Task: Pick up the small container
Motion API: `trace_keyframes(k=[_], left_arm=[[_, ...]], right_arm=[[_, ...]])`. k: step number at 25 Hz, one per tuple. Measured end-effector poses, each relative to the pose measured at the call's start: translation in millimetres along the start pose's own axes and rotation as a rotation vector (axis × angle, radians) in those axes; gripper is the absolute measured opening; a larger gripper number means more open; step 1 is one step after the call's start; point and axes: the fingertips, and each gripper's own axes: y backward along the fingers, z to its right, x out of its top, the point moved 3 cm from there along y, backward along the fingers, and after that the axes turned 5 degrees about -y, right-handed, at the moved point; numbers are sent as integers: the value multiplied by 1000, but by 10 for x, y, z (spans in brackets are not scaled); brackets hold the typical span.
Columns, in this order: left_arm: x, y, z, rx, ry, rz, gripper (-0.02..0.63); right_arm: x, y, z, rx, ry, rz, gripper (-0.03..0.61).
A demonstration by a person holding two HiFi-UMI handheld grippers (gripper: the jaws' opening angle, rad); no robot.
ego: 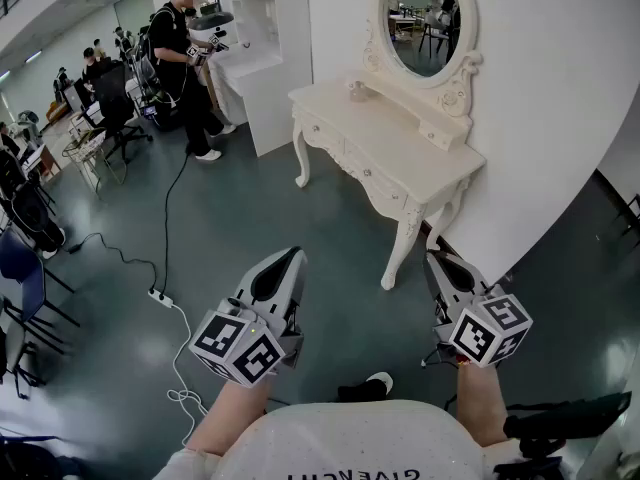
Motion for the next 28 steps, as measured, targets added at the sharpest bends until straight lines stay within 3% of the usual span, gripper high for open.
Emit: trace_keyframes(k=[16, 22, 28], left_arm=[[-84, 32, -148, 32, 39, -24, 0], [10, 56, -303, 5, 151, 32, 0], [66, -159, -537, -20, 71, 62, 0]], right_arm=[[-54, -71, -31, -42, 92, -55, 3], [69, -250, -17, -61, 54, -18, 5], [71, -769, 91, -22, 99, -46, 5]])
